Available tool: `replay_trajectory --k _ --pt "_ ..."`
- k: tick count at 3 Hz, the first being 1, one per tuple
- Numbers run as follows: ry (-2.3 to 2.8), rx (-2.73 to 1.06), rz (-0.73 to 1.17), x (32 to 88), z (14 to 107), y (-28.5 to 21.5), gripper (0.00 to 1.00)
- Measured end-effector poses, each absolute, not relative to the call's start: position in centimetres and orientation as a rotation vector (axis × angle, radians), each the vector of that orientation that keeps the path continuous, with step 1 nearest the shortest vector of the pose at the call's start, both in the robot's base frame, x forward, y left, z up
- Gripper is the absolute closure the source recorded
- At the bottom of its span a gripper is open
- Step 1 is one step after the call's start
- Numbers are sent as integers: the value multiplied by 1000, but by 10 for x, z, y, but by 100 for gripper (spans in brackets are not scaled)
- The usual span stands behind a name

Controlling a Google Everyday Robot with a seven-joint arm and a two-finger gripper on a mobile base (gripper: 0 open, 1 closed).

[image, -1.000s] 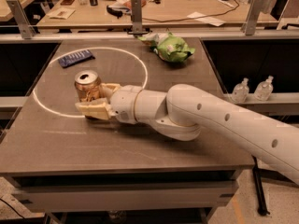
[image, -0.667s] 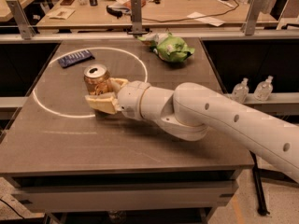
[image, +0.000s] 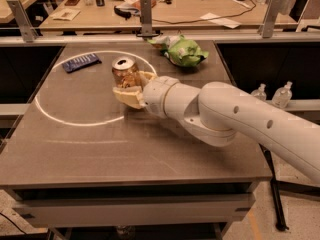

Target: Move orange can near green rice chip bag

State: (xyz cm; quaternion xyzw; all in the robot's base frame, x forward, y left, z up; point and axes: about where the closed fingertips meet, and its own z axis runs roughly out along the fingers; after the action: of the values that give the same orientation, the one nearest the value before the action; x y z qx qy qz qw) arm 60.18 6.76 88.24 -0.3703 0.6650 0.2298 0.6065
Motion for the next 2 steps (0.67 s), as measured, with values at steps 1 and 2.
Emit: replay_trajectory --k 1,2 --pt "1564 -822 453 613 878 45 100" --pt "1564 -811 402 616 875 29 100"
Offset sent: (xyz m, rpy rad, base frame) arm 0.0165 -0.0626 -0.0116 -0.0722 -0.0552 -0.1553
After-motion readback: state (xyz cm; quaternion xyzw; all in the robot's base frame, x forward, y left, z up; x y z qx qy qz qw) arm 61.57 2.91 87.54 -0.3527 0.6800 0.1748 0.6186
